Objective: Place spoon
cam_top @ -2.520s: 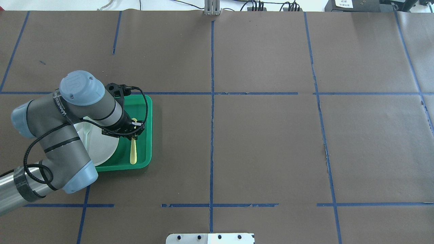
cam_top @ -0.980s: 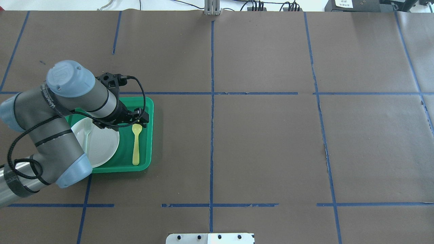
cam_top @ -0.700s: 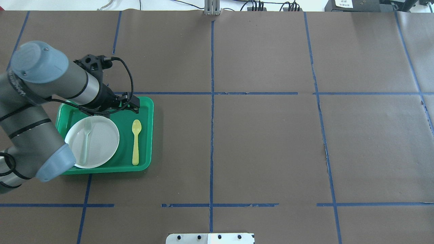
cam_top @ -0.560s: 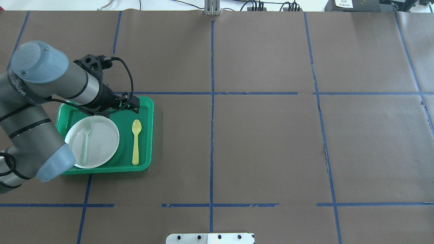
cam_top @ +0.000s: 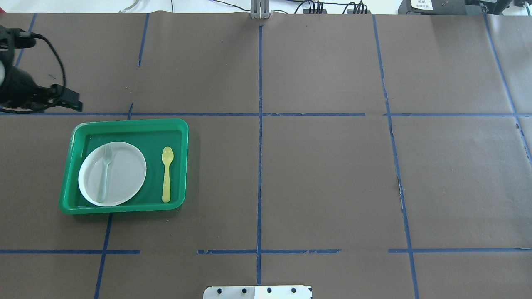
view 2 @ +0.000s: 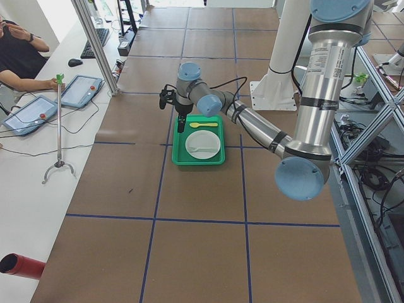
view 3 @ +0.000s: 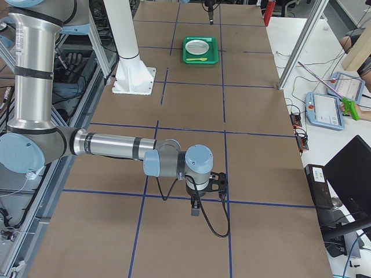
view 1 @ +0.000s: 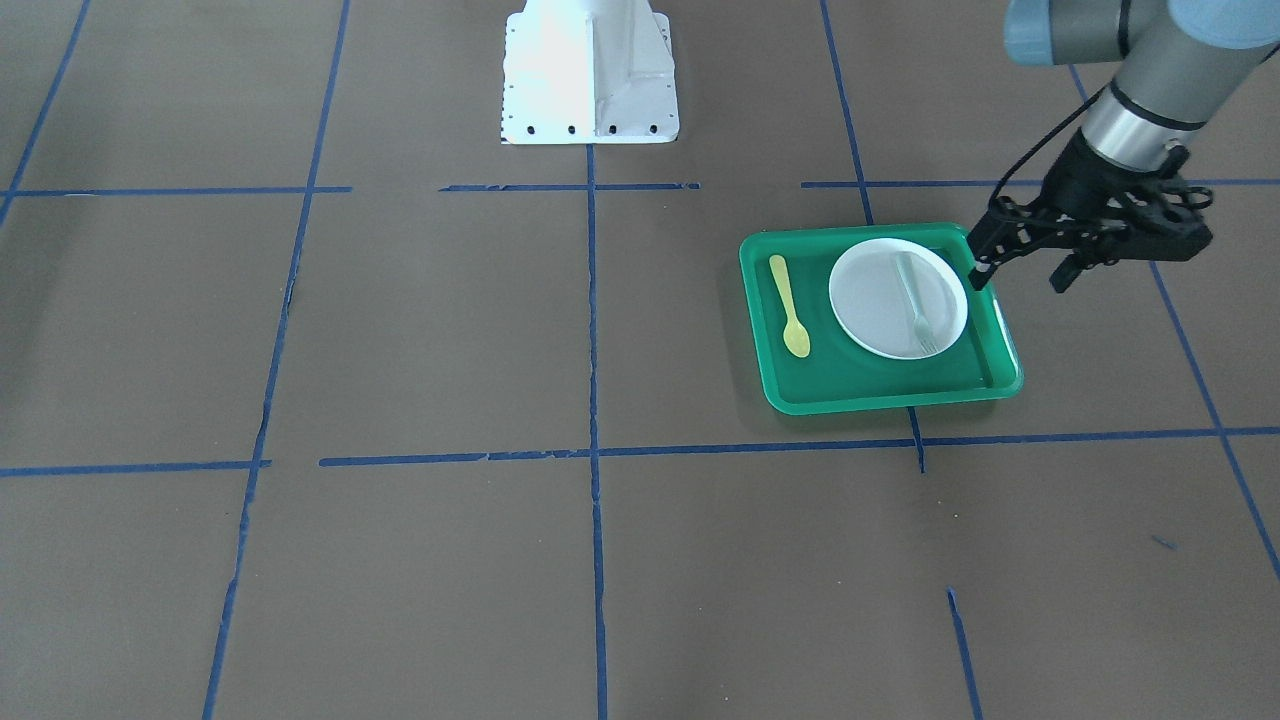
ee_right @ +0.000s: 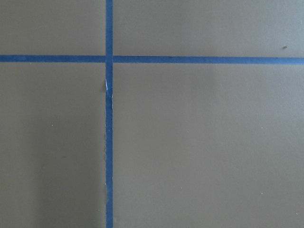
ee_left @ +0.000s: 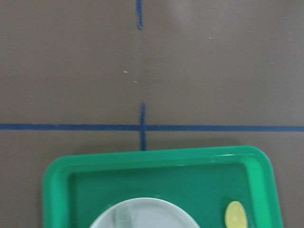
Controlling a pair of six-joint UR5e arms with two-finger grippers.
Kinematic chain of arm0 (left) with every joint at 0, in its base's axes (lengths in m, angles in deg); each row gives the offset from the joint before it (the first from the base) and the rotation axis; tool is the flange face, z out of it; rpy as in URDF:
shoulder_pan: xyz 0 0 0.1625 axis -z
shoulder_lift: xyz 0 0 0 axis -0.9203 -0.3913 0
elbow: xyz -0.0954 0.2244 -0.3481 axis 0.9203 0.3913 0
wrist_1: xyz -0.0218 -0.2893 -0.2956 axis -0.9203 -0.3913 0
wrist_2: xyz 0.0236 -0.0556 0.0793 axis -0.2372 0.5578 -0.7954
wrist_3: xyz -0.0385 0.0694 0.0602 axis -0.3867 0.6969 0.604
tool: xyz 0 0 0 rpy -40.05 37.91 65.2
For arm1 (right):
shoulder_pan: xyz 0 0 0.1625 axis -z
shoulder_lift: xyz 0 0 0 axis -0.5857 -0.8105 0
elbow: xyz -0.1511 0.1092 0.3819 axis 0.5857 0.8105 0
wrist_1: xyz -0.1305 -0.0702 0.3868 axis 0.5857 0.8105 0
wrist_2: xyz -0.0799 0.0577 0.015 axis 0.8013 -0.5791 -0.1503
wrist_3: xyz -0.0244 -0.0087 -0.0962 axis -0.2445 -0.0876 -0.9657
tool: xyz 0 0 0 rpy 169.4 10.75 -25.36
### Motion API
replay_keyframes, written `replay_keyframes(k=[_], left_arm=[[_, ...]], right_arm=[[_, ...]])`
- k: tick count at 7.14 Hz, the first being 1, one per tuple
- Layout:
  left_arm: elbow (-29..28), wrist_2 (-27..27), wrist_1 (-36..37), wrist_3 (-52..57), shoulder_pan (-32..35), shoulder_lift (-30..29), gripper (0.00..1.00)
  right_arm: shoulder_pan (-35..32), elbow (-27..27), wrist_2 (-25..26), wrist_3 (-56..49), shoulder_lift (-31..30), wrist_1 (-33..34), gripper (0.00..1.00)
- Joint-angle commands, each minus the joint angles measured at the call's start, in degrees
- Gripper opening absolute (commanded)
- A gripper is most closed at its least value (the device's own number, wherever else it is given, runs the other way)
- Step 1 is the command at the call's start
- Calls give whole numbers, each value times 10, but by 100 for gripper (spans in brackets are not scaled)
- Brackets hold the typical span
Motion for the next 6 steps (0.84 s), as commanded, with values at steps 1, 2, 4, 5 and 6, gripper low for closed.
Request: replay_keyframes(k=[1,2,4,5,6], left_arm=[[-16,50,2,203,119,105,100],[-54,88,3,310,186,137,100],[-150,114,14,427,265,153,100],[-156,113,24,427,287,152,100],[-156,110,54,428,295,145,100]], right_arm=[[0,0,0,0,0,0,100],[0,0,0,0,0,0,100],[0,0,0,0,0,0,100],[0,0,0,0,0,0,100],[0,0,0,0,0,-1,100]])
